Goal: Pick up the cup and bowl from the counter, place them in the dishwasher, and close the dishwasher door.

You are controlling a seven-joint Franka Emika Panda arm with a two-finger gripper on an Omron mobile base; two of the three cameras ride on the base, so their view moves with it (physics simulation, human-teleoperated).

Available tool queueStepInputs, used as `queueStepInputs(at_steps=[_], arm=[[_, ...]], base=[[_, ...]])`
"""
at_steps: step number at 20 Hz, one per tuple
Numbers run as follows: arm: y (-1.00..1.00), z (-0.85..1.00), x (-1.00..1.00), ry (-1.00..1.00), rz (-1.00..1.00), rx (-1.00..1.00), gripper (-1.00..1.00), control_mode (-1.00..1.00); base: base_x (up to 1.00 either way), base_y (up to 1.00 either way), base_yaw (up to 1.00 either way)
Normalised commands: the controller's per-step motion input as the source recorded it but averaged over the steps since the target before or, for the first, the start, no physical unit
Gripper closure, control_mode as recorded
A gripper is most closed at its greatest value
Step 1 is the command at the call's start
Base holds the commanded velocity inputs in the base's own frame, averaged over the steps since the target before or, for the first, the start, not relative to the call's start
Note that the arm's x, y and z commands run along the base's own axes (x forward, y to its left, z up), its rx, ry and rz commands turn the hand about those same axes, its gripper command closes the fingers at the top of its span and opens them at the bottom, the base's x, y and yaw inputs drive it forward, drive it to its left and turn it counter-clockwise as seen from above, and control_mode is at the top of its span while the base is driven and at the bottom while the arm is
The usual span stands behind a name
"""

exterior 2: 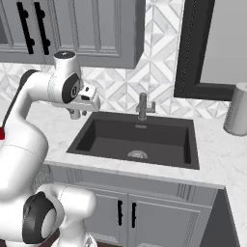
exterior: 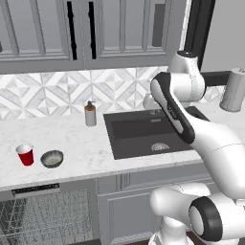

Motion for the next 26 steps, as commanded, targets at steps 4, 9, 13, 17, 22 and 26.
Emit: queueStepInputs(at_steps=[4, 9, 13, 17, 22, 26], arm=[[0.0, 0.0, 0.0, 0.0, 0.0, 0.0, -1.0, 1.0], [0.0, 0.0, 0.0, 0.0, 0.0, 0.0, -1.0, 1.0], [0.0, 0.0, 0.0, 0.0, 0.0, 0.0, -1.0, 1.0], [0.0, 0.0, 0.0, 0.0, 0.0, 0.0, -1.0, 1.0], [0.0, 0.0, 0.0, 0.0, 0.0, 0.0, -1.0, 1.0], [0.0, 0.0, 0.0, 0.0, 0.0, 0.0, -1.0, 1.0]], base=[[0.0, 0.0, 0.0], [-0.02, -0.07, 0.19], [-0.07, -0.21, 0.42], [-0.14, -0.41, 0.56], [-0.11, -0.56, 0.61], [-0.08, -0.61, 0.56]])
